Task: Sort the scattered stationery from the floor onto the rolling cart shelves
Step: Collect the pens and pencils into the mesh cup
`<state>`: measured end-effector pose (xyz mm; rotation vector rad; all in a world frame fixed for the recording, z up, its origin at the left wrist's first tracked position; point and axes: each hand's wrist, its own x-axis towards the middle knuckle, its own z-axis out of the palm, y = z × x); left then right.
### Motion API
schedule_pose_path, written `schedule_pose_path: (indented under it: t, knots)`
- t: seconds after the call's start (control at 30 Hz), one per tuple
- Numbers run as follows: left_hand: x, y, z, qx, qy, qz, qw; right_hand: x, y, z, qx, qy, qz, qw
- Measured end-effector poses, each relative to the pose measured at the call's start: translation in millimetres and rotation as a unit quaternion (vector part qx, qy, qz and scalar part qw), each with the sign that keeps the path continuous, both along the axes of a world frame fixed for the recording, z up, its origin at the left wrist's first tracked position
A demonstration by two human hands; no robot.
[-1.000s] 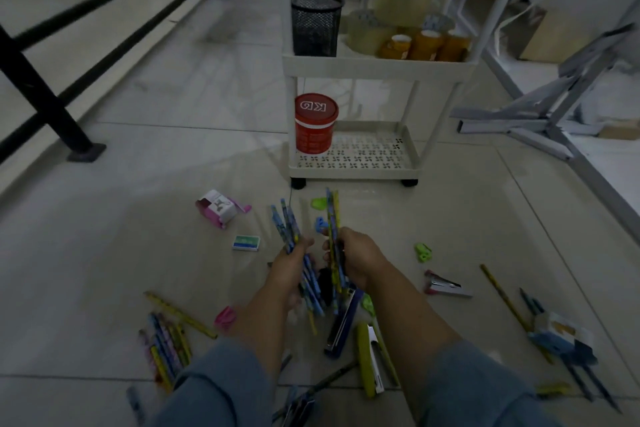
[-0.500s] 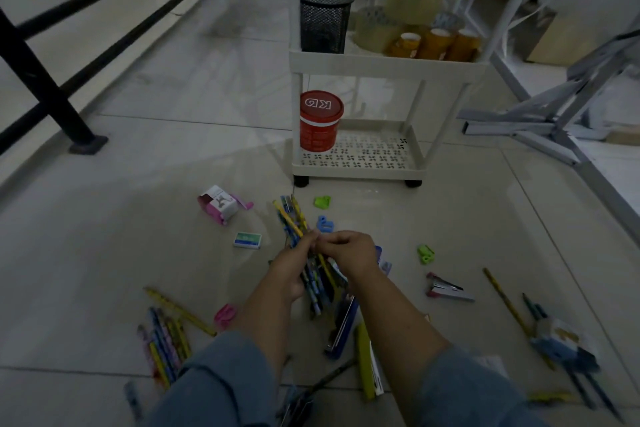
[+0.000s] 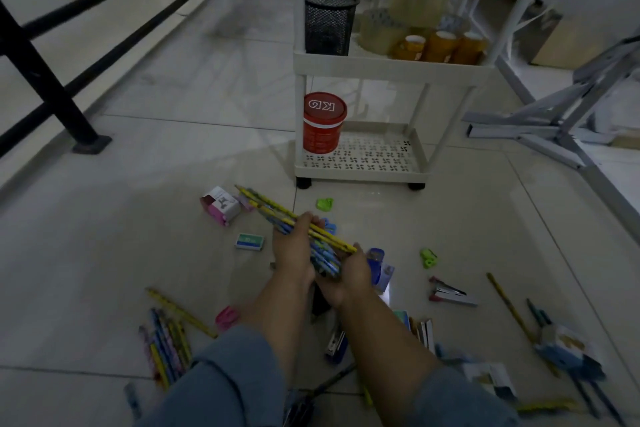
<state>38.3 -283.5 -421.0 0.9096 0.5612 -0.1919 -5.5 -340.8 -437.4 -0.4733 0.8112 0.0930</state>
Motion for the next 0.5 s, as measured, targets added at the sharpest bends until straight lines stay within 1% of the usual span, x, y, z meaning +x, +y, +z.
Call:
schedule_pose_path:
  t: [0.03,0.07,0.13,0.17,0.2,0.27,0.3,0.33,0.4,0.43,0.47,0.5]
  knots:
    - [-1,-2,1,0.0,-0.001,0.001,1.0,3,1,4,-0.003,-0.008,0.02,1.0]
    - [-1,-2,3,-0.003,0.004,0.005,1.0,5,-1,8,-0.027,-0.009,0.046,0.999]
    - [7,9,7,0.032,0.006,-0.013,0.999,8,-12,11,-0.11,-0.002,0.078,0.991]
    - [10,17,8,0.068,-0.006,-0.046,0.997,10,-21,11,-0.149,-0.003,0.071,0.986]
    - [12,26,11,0.111,-0.02,-0.1,0.989,12,-31,12,-0.179,-0.007,0.057,0.982]
    - [9,34,15,0.193,-0.037,-0.223,0.955,15,-48,16,-0.218,-0.024,0.02,0.975]
    - [5,32,16,0.192,-0.041,-0.244,0.95,15,-53,19,-0.221,-0.031,0.002,0.975]
    - [1,26,19,0.166,-0.042,-0.231,0.958,16,-54,20,-0.216,-0.032,-0.021,0.976]
    - [-5,9,21,0.033,-0.026,-0.12,0.992,13,-42,20,-0.181,-0.023,-0.051,0.982]
    - [-7,1,21,-0.014,-0.022,-0.067,0.997,12,-32,18,-0.15,-0.017,-0.054,0.987]
    - [-8,-6,19,-0.024,-0.023,-0.038,0.999,10,-22,16,-0.116,-0.015,-0.056,0.992]
    - [-8,-10,17,-0.001,-0.03,-0.034,0.999,9,-14,11,-0.093,-0.015,-0.058,0.994]
